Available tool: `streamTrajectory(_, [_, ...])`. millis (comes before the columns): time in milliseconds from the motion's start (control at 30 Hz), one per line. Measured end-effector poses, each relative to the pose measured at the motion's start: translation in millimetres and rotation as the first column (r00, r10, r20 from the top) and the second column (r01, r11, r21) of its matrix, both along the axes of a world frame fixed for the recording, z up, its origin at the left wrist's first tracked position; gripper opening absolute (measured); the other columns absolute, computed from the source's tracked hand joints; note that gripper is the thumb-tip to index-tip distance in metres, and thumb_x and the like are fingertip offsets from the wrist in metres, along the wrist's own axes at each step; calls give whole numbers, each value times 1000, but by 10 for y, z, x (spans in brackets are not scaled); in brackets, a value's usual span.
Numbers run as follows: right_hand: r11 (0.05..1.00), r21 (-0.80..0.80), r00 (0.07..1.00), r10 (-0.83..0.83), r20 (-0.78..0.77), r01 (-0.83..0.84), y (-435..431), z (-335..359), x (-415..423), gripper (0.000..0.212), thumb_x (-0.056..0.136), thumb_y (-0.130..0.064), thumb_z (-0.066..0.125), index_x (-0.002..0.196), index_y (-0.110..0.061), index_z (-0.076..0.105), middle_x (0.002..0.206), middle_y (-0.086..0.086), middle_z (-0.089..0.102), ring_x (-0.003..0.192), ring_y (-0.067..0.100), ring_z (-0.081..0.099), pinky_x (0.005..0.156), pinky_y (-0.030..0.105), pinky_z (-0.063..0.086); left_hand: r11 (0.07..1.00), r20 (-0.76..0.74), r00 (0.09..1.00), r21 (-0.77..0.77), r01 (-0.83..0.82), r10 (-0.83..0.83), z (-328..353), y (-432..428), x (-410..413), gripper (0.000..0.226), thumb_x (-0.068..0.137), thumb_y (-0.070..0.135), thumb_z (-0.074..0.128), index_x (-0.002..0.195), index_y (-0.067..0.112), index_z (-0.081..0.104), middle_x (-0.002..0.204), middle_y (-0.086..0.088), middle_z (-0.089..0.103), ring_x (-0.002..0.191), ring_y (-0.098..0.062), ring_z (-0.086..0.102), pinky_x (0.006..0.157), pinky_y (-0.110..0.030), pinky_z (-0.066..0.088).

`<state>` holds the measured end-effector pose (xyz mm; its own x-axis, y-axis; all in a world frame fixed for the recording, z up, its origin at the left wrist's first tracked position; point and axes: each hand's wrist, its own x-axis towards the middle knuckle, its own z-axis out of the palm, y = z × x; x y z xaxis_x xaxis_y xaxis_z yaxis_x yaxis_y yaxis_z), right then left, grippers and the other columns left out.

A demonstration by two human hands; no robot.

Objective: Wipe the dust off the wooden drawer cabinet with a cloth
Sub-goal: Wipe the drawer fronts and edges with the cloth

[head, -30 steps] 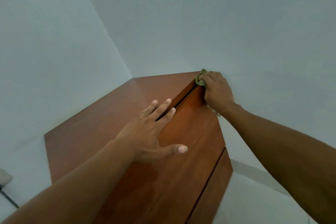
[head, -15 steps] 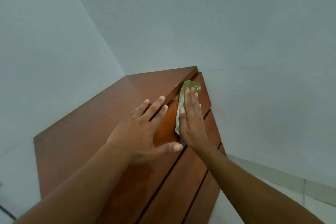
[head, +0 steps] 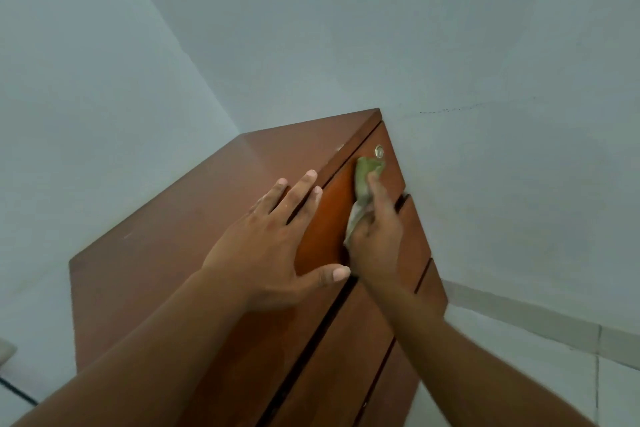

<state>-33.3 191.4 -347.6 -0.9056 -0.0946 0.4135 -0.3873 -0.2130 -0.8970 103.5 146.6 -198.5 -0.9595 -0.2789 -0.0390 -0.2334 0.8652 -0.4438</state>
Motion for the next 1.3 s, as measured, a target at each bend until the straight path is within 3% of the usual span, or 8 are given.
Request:
streamTrajectory(133, [995, -13, 929, 89, -359, -101, -110, -261, 487, 55, 104, -40, 33, 151, -13, 39, 159, 5, 38, 149, 21, 32, 119, 48, 33, 998, -56, 997, 40, 57, -55, -23, -40, 14, 101, 81, 92, 7, 157, 33, -22, 162, 18, -32, 153, -14, -22, 127, -46, 9])
streamTrajectory(267, [988, 132, 890, -7, -456, 76, -260, -331, 174, 59, 99, -30, 32, 157, -18, 24, 165, 4, 24, 154, 21, 20, 121, 47, 27, 998, -54, 997, 30, 56, -54, -37, -55, 10, 98, 83, 90, 8, 157, 33, -21, 162, 17, -32, 153, -15, -23, 127, -48, 11])
streamTrajectory(433, [970, 225, 966, -27, -259, 88, -286, -236, -440, 57, 106, -28, 24, 160, -12, 11, 168, 6, 8, 156, 17, 3, 127, 42, 10, 999, -50, 998, 7, 49, -49, -37, -70, -1, 98, 81, 92, 8, 156, 36, -23, 162, 17, -34, 153, -16, -23, 123, -48, 8])
streamTrajectory(633, [990, 73, 978, -132, 163, 122, -171, -161, -573, 47, 102, -12, 37, 149, -13, 42, 140, 8, 54, 130, 23, 51, 110, 38, 44, 996, -36, 998, -65, 54, -57, -29, -30, 12, 99, 79, 92, 3, 156, 35, -22, 161, 12, -36, 154, -22, -21, 120, -46, 5])
streamTrajectory(800, [1000, 16, 982, -7, -191, 11, -246, -160, 209, 51, 107, -16, 31, 158, -15, 23, 165, 3, 23, 154, 15, 16, 125, 39, 20, 987, -20, 997, -143, 67, -70, -56, -58, 13, 90, 89, 82, 16, 158, 34, -16, 162, 8, -36, 156, -26, -13, 120, -46, 14])
streamTrajectory(1000, [969, 246, 986, -44, 158, 3, -237, -273, -458, 56, 108, -36, 21, 160, -18, 9, 166, 5, 18, 154, 22, 17, 124, 46, 21, 970, 40, 998, -235, 64, -56, -61, -86, -3, 91, 95, 61, 46, 158, 36, -15, 160, 4, -40, 156, -32, -10, 117, -52, 30])
streamTrajectory(1200, [962, 268, 914, -69, 399, -45, 47, -210, -437, 38, 94, 1, 48, 130, -10, 55, 116, 7, 64, 109, 26, 63, 92, 38, 56, 967, 34, 998, -251, 51, -43, -33, -21, 21, 87, 97, 59, 47, 159, 36, -9, 164, 3, -33, 156, -32, -7, 117, -51, 32])
streamTrajectory(1300, [974, 211, 938, -2, 347, -77, 354, -113, 79, 32, 100, -3, 41, 126, -10, 60, 96, -3, 59, 88, 9, 62, 66, 7, 42, 959, 34, 999, -282, 31, -22, -33, 67, 39, 86, 98, 57, 48, 160, 35, -8, 165, 2, -30, 156, -33, -2, 119, -52, 29])
